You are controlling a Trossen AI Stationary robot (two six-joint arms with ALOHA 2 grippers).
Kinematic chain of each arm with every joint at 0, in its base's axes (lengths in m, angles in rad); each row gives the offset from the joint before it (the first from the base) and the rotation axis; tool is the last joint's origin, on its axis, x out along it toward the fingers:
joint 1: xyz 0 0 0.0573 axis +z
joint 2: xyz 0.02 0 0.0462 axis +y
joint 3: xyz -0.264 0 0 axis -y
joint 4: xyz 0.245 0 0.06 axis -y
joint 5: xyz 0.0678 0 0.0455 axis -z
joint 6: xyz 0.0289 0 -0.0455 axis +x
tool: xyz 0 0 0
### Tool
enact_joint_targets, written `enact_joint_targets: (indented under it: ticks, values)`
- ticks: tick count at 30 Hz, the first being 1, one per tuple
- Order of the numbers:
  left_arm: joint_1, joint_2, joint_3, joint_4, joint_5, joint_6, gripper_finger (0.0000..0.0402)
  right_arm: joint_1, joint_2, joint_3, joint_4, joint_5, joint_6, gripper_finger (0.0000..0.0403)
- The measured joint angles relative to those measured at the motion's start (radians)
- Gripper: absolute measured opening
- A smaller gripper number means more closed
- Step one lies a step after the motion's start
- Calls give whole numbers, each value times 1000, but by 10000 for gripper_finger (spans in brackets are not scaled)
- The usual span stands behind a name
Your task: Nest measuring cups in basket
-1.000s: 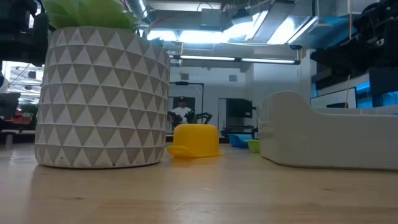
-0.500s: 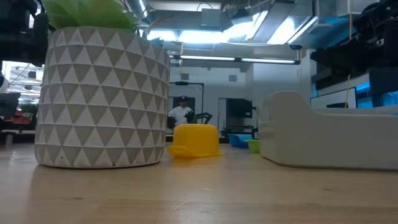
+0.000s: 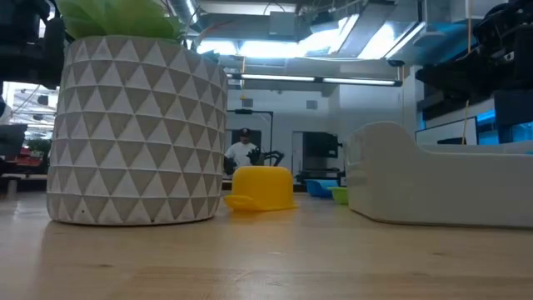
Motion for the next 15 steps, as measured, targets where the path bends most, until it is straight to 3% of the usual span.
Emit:
enact_joint_targets:
  ticks: [15]
  values:
    - [0,0,0,53,8,0,28,0,0,0,0,0,0,28]
